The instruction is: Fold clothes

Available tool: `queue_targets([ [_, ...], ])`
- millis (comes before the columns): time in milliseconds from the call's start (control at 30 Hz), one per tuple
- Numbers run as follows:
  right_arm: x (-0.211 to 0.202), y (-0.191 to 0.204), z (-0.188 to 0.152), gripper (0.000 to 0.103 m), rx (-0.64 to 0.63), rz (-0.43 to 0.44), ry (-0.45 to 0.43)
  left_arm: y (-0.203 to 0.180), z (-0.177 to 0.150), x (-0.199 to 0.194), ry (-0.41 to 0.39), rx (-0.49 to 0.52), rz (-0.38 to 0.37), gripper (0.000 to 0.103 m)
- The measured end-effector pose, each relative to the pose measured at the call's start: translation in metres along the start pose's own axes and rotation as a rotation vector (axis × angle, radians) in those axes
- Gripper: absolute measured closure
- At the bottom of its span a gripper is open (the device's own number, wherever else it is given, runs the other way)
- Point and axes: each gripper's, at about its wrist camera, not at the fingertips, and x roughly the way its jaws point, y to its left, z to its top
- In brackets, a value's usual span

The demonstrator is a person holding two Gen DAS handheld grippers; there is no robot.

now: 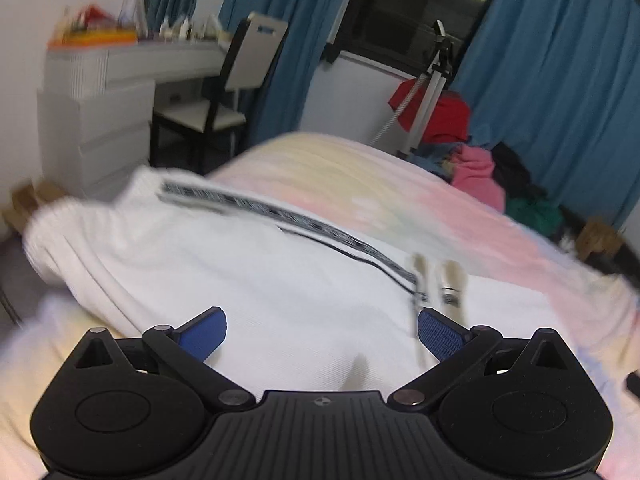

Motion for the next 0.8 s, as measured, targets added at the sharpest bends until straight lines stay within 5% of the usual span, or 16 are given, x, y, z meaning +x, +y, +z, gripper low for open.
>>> queue_targets([
  [167, -0.002, -0.002, 0.001, 0.037, 0.004, -0.001, -0.007, 0.025, 0.025, 0.003, 0.062, -0.005, 0.034, 0.0],
  [333, -0.002, -0.006, 0.001, 0.073, 0.024, -0.027, -0.023, 0.062, 0.041, 0.013, 0.116, -0.152, 0.096, 0.0],
  [633, -0.006, -0.008, -0.001, 0.076, 0.013, -0.14, -0.117, 0.112, 0.023, 0.033, 0.157, -0.487, 0.099, 0.0],
  [800, 0.001, -0.009, -0.004, 0.076, 0.005, -0.129, -0.078, 0.129, 0.009, 0.041, 0.201, -0.64, 0.027, 0.001],
])
